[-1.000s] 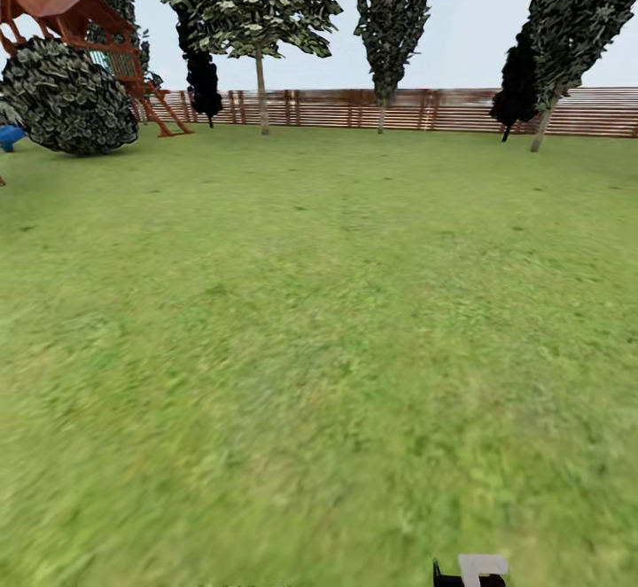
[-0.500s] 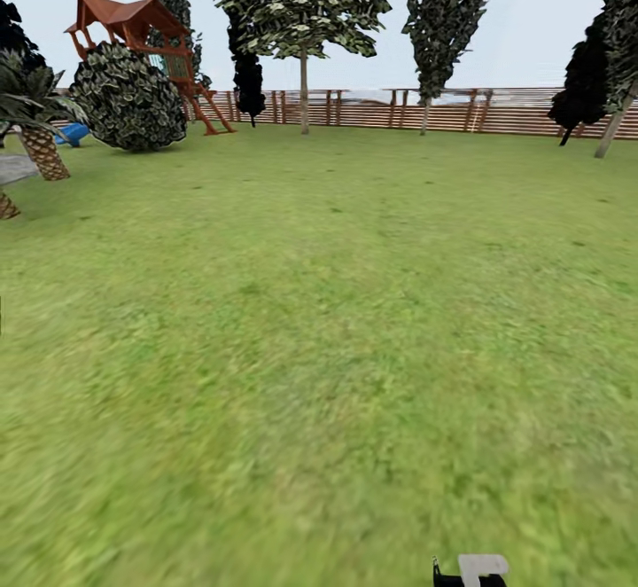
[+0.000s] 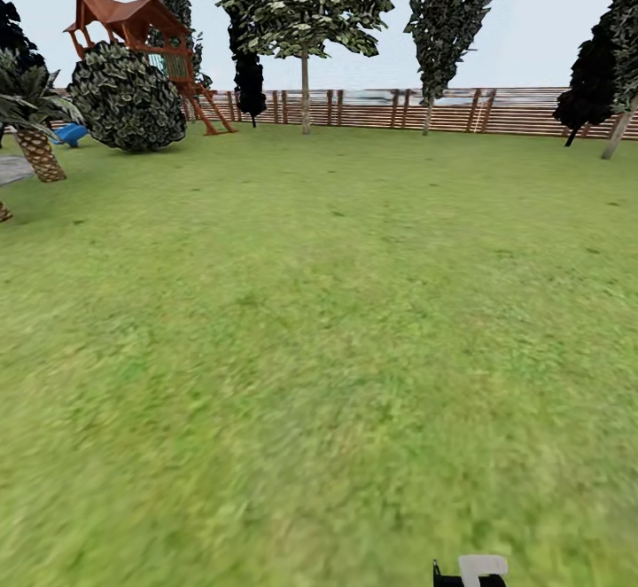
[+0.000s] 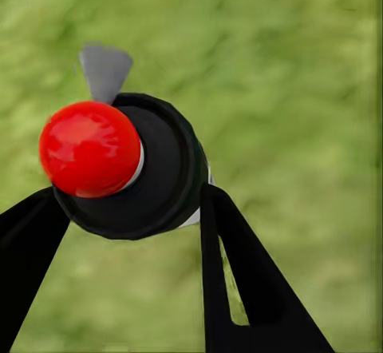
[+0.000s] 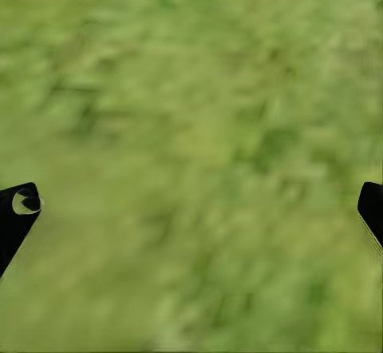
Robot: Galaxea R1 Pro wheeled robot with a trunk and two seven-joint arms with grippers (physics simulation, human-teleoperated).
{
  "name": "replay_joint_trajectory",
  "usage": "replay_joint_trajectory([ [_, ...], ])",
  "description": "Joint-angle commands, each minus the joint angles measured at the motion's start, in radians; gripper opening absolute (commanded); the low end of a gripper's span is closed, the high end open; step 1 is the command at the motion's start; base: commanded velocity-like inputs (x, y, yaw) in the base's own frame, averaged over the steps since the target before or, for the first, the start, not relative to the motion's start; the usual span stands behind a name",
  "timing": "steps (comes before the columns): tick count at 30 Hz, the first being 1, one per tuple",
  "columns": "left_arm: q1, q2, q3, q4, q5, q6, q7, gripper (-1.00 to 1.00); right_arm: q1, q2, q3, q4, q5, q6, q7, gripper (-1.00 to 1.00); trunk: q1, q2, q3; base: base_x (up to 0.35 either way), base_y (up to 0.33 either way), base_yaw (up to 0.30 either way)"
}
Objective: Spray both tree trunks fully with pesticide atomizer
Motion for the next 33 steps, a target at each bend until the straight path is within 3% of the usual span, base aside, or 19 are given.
replay_joint_trajectory([
  [1, -0.002, 0.000, 0.006, 0.004, 0.005, -0.006, -0.007, -1.00, 0.000, 0.000, 0.009, 0.001, -0.010, -0.003, -0.001, 1.00, 0.000, 0.000, -0.001, 0.340, 0.000, 0.006],
  [9, -0.002, 0.000, 0.006, 0.004, 0.006, -0.007, -0.007, -1.00, 0.000, 0.000, 0.009, 0.001, -0.010, -0.003, -0.001, 1.00, 0.000, 0.000, -0.001, 0.340, 0.000, 0.164],
  [33, 0.007, -0.003, 0.007, 0.003, 0.009, -0.009, -0.007, -1.00, 0.000, -0.001, 0.009, 0.001, -0.010, 0.002, 0.003, 1.00, 0.000, 0.000, -0.001, 0.340, 0.000, 0.003],
])
